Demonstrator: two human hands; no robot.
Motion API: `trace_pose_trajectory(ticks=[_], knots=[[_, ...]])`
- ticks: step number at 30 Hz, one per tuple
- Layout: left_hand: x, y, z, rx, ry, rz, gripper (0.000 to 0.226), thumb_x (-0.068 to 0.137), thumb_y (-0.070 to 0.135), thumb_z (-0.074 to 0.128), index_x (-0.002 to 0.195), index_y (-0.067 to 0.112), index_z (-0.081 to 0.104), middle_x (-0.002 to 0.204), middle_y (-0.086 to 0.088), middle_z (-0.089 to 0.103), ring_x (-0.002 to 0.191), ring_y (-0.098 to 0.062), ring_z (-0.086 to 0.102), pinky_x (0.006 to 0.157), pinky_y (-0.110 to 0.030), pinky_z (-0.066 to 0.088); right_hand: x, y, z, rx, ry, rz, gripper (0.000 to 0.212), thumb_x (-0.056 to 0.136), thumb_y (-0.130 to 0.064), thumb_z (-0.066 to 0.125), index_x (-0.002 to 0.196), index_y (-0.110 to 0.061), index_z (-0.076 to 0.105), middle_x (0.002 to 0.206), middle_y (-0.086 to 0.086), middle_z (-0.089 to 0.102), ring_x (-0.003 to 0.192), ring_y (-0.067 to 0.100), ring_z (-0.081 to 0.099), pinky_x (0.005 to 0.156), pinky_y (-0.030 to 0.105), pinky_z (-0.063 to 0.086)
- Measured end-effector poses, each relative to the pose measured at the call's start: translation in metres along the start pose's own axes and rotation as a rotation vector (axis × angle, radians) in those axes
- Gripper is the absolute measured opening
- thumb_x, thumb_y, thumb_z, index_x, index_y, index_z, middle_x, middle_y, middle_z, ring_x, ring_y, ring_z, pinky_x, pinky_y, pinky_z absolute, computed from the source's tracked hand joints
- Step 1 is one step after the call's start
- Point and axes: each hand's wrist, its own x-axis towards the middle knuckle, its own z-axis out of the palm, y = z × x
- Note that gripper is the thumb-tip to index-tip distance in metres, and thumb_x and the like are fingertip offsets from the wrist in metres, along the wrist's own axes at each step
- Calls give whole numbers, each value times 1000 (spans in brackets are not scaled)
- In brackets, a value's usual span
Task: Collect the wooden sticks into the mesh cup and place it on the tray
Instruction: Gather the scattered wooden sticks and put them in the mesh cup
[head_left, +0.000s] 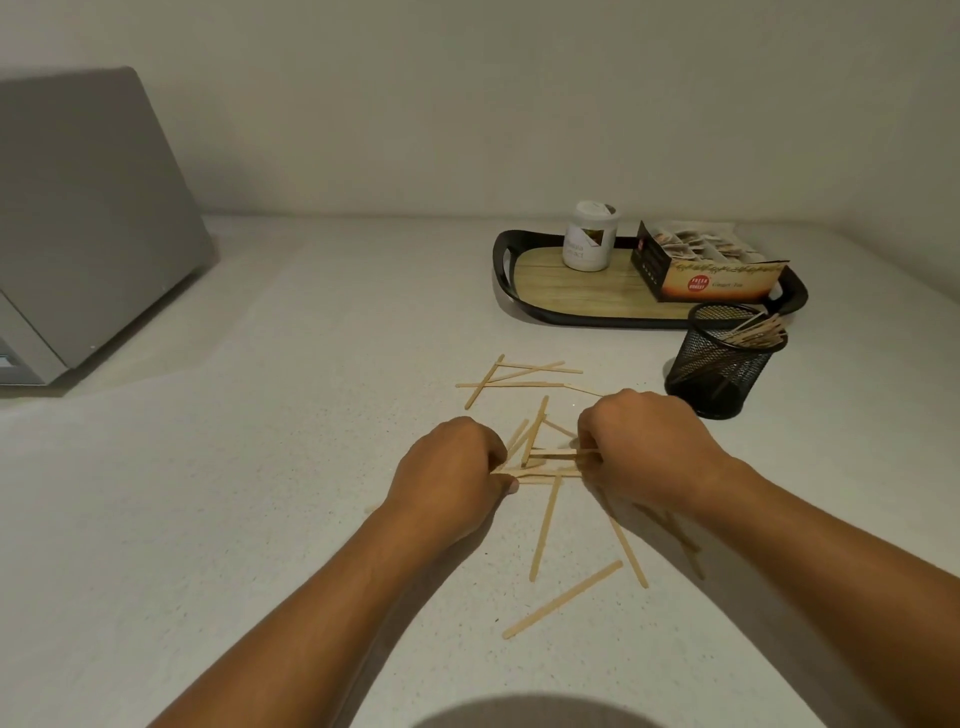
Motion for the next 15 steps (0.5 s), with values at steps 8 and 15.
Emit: trace_pose_trajectory(ticks=[8, 15], knots=[[6, 2, 4, 95, -15, -29, 22, 91, 35, 67, 78, 17, 66, 75, 0, 62, 71, -17, 60, 66, -31, 49, -11, 25, -3, 57, 58, 153, 8, 85, -33, 62, 82, -28, 67, 72, -6, 64, 63, 13, 58, 56, 29, 51], [11, 3, 5, 194, 82, 42, 16, 95, 23, 60, 105, 18, 72, 100, -2, 64, 90, -20, 60, 80, -37, 52, -21, 29, -1, 275, 127, 226, 4, 81, -35, 69, 79, -32, 66, 67, -13, 61, 63, 8, 57, 55, 28, 51]])
